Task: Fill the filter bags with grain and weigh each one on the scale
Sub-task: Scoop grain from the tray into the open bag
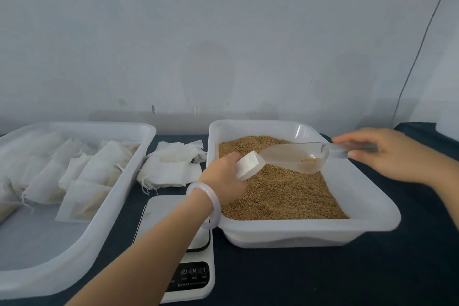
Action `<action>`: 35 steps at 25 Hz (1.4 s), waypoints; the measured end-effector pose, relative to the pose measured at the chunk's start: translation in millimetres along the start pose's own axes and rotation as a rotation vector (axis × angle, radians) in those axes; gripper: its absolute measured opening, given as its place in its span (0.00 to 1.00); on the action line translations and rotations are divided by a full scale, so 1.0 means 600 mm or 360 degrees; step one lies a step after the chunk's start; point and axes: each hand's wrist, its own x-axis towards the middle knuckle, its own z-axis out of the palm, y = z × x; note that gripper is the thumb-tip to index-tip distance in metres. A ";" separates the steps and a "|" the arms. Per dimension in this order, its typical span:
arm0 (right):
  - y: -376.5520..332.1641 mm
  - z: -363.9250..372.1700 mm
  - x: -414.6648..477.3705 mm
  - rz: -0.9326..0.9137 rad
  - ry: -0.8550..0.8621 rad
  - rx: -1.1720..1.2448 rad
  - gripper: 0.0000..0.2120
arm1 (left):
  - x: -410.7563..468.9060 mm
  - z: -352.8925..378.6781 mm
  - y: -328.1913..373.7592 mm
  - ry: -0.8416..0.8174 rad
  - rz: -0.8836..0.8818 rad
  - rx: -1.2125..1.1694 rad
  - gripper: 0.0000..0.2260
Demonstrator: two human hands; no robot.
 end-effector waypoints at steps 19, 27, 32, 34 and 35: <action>-0.108 -0.054 0.060 -0.0402 0.0380 -0.0874 0.17 | 0.000 0.005 -0.007 0.0084 -0.0039 -0.0099 0.11; -0.058 -0.034 0.068 -0.0238 0.0493 -0.0689 0.16 | -0.005 -0.001 -0.005 0.0118 -0.0074 -0.0279 0.15; -0.019 0.054 0.072 0.0032 0.0100 -0.1013 0.18 | -0.006 -0.002 -0.006 0.0179 -0.0124 -0.0402 0.17; -0.020 0.108 0.070 -0.0055 -0.0002 -0.0981 0.21 | -0.005 -0.002 -0.006 0.0186 -0.0113 -0.0374 0.15; -0.022 0.131 0.069 -0.0080 -0.0026 -0.0951 0.23 | -0.005 -0.002 -0.006 0.0187 -0.0108 -0.0371 0.15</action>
